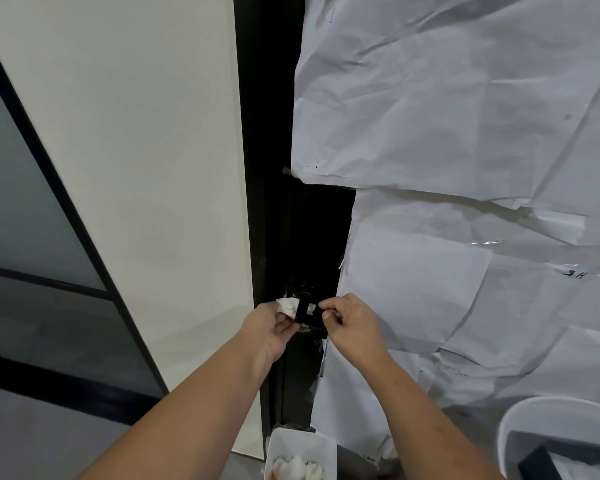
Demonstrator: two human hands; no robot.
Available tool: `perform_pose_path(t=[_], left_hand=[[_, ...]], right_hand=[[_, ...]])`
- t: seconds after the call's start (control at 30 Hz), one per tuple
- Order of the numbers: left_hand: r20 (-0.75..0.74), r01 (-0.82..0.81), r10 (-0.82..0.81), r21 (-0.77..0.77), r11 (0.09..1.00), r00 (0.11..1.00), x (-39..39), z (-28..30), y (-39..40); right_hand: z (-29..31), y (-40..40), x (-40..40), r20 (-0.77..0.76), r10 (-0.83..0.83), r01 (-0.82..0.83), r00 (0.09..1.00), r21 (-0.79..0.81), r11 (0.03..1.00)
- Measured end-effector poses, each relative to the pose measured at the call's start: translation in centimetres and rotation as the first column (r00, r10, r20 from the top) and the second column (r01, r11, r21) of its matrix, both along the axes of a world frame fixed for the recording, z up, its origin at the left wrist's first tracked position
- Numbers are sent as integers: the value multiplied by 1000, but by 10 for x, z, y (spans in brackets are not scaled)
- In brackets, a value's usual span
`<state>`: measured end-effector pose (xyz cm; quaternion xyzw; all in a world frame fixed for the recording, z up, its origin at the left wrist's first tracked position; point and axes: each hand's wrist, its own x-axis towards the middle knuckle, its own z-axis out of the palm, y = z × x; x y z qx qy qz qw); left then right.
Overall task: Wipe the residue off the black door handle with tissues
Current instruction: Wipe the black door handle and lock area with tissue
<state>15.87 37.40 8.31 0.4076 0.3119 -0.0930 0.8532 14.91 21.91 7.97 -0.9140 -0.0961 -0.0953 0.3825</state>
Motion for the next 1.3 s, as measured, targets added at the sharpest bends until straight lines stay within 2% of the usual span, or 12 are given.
perform_pose_path(t=[0.13,0.3,0.47,0.63,0.77,0.87,1.0,1.17,1.3], left_hand=[[51,32,-34,32,999,998,5,0,-7],[32,-38,33,173,984,999,13,-7,-8],[45,-91,83,201,975,996,12,-9,-14],[-28,-101,106,149,984,994,21,-10,-21],[-145,-45,52,56,997,988,26,-19,-22],[-158,-5,4,-5,1000,987,26,-23,-23],[-86,-10,10,2,1000,996,20,-23,-20],[94,-74,56,199,977,994,4,-16,-17],[204,-105,46,291,951,978,-7,-3,-18]], right_hand=[[0,0,-1,6,9,-9,1000,-8,1000],[0,-3,-1,11,28,-28,1000,-4,1000],[-1,-4,0,13,41,-41,999,-3,999],[-3,-5,1,37,52,-51,998,-27,998],[-3,-6,1,24,51,-50,998,-46,998],[-1,-8,0,4,59,-59,998,-22,998],[0,-11,-1,2,73,-73,997,-24,997],[-1,-8,-2,23,74,-72,997,-51,996],[0,-7,-2,19,75,-74,997,-48,996]])
